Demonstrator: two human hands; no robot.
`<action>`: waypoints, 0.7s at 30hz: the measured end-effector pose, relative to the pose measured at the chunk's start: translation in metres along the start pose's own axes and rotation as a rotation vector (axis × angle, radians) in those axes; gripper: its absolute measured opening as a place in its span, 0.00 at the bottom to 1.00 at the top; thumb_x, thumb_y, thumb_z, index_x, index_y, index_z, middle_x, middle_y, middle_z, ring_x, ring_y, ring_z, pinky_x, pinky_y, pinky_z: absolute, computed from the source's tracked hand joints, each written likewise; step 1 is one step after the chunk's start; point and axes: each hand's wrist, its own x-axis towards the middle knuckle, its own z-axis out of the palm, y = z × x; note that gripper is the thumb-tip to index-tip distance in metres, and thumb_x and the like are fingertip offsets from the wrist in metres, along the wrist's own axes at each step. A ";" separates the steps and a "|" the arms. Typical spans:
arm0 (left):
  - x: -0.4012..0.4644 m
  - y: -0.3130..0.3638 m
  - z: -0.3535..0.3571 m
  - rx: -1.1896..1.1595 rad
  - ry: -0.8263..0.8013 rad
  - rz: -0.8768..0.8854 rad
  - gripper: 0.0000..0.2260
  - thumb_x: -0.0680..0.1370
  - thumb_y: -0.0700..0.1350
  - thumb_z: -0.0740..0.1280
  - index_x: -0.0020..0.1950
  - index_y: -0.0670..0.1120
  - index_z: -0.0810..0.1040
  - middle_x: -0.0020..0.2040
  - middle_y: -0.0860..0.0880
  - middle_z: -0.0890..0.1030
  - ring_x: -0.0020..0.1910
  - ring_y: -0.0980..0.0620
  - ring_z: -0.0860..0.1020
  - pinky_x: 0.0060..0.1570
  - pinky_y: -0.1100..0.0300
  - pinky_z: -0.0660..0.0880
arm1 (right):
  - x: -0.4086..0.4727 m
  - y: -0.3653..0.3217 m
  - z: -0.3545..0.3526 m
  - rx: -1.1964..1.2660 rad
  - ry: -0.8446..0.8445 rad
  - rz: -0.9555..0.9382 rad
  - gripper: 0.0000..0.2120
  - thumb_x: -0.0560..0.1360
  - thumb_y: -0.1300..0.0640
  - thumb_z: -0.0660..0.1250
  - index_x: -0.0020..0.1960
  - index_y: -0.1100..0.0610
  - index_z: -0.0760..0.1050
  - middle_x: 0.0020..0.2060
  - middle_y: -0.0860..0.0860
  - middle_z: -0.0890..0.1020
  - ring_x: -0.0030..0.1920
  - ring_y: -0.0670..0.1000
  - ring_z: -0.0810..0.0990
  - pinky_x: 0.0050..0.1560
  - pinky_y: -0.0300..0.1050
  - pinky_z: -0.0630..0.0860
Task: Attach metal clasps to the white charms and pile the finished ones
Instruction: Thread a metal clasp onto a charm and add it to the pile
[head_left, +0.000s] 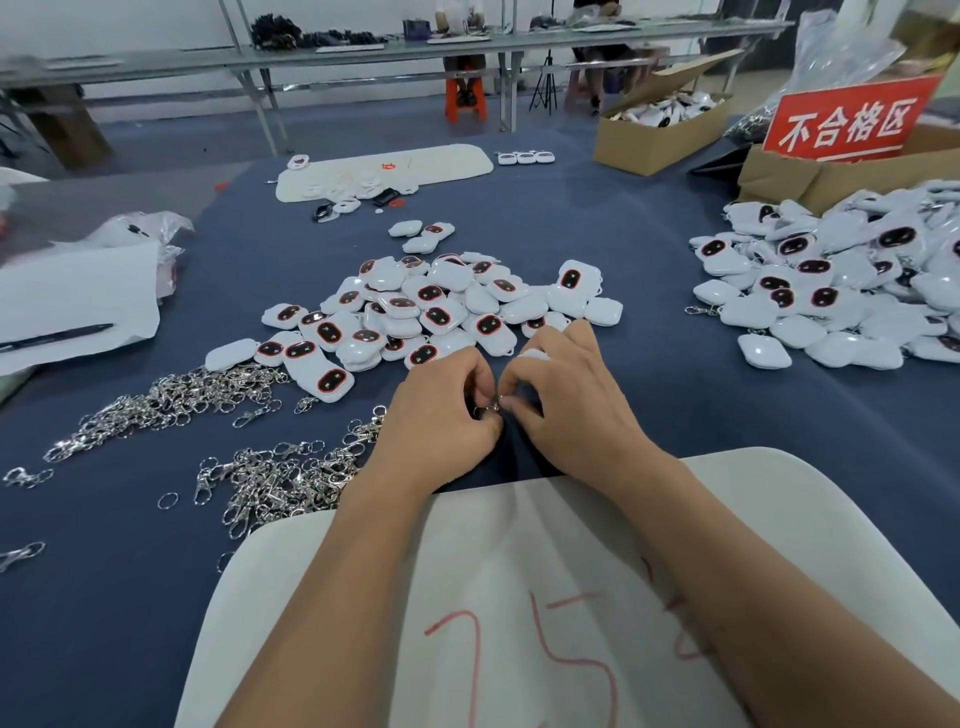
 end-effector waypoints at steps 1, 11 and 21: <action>0.000 0.001 0.000 0.007 -0.005 -0.002 0.09 0.68 0.40 0.70 0.41 0.53 0.74 0.36 0.55 0.79 0.34 0.56 0.76 0.36 0.56 0.74 | 0.000 0.001 0.001 0.016 -0.016 -0.007 0.01 0.77 0.56 0.73 0.47 0.53 0.83 0.49 0.50 0.76 0.56 0.54 0.66 0.55 0.48 0.71; 0.001 0.006 0.000 -0.223 0.131 0.014 0.08 0.74 0.37 0.72 0.42 0.50 0.79 0.35 0.52 0.79 0.36 0.50 0.76 0.37 0.64 0.73 | 0.001 0.008 -0.001 0.304 0.212 -0.008 0.03 0.76 0.60 0.76 0.45 0.53 0.86 0.43 0.47 0.79 0.51 0.50 0.70 0.53 0.33 0.64; 0.003 0.010 0.002 -0.350 0.160 0.048 0.06 0.76 0.40 0.73 0.40 0.49 0.82 0.36 0.55 0.80 0.37 0.55 0.76 0.40 0.68 0.72 | 0.001 0.012 -0.003 0.470 0.270 0.044 0.03 0.75 0.62 0.77 0.46 0.54 0.87 0.44 0.48 0.82 0.52 0.50 0.77 0.53 0.42 0.72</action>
